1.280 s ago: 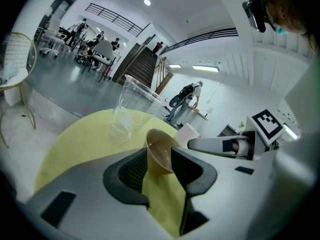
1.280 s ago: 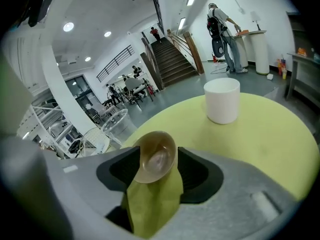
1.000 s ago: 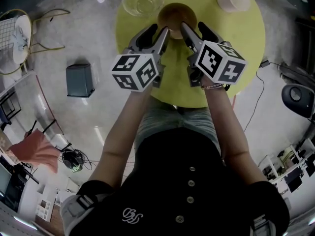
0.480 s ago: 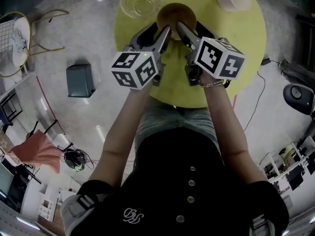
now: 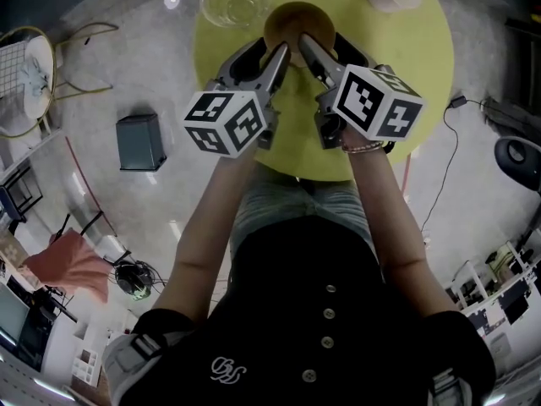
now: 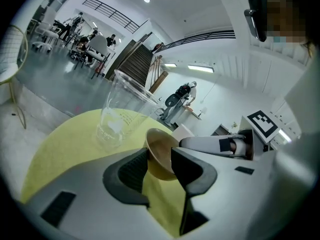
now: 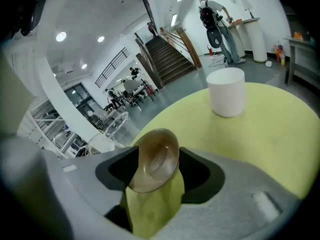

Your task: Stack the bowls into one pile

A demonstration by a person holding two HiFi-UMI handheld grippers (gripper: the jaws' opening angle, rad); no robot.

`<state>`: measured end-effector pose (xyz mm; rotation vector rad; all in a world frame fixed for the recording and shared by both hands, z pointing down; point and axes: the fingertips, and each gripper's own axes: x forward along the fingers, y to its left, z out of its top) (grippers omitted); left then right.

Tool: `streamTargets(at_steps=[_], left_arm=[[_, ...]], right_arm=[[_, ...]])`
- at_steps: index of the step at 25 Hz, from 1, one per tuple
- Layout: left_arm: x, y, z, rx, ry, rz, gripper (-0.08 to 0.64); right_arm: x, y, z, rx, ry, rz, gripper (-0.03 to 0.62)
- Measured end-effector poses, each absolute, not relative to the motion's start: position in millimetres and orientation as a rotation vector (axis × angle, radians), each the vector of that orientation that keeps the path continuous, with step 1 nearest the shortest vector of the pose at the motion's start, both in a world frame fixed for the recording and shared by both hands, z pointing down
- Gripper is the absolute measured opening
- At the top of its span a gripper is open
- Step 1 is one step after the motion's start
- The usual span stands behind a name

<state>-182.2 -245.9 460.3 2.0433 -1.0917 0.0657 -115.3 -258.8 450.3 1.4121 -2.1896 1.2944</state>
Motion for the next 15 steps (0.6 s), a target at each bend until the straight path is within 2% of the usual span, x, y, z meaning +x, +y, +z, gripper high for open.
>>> streamTargets(at_steps=[15], left_arm=[[-155,-227,411,2.141,-1.092,0.029,0.135]], right_arm=[[-86,-234,401,1.467,-2.317,1.246,0.242]])
